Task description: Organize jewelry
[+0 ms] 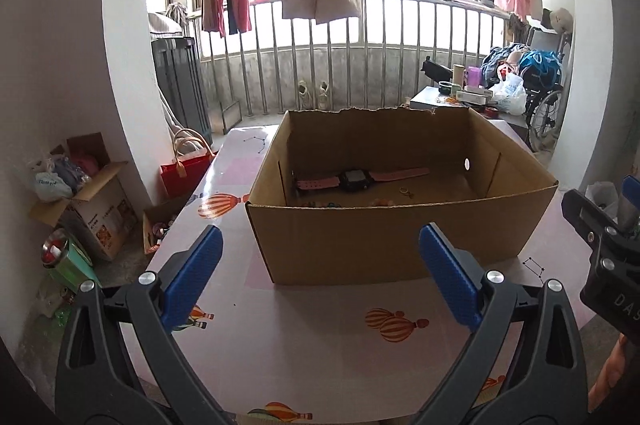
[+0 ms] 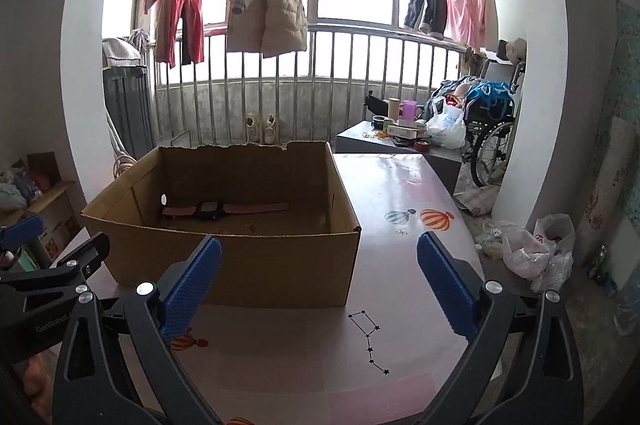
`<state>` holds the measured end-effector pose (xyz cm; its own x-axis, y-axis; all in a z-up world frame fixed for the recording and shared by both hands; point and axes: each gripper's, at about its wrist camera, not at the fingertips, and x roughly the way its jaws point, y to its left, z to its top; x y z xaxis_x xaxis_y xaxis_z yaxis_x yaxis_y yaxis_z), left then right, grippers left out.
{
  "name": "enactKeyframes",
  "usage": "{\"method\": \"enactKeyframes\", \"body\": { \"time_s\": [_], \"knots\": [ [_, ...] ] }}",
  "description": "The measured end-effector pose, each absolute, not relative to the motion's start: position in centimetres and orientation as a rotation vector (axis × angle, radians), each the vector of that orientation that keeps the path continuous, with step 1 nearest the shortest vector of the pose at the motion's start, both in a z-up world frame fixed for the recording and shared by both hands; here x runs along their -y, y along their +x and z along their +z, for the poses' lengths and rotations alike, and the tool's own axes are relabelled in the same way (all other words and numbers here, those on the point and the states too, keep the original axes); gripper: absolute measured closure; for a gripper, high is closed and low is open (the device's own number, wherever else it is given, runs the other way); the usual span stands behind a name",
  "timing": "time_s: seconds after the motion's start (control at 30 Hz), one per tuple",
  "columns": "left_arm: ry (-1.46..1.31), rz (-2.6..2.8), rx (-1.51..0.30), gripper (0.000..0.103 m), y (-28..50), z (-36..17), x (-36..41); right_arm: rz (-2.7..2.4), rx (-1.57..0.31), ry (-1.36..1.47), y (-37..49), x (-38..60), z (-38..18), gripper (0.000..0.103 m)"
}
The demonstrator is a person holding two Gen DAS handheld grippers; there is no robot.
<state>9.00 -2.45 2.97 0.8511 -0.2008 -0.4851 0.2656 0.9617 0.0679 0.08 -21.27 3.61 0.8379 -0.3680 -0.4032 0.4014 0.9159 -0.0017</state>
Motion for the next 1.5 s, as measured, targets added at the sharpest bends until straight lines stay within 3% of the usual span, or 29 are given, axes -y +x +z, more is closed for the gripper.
{"method": "enactKeyframes", "body": {
  "time_s": [1.5],
  "knots": [
    [0.113,-0.251,-0.605,0.008,10.3,1.1,1.7,-0.364,-0.456,0.13,0.3,21.7,1.9,0.007]
  ]
}}
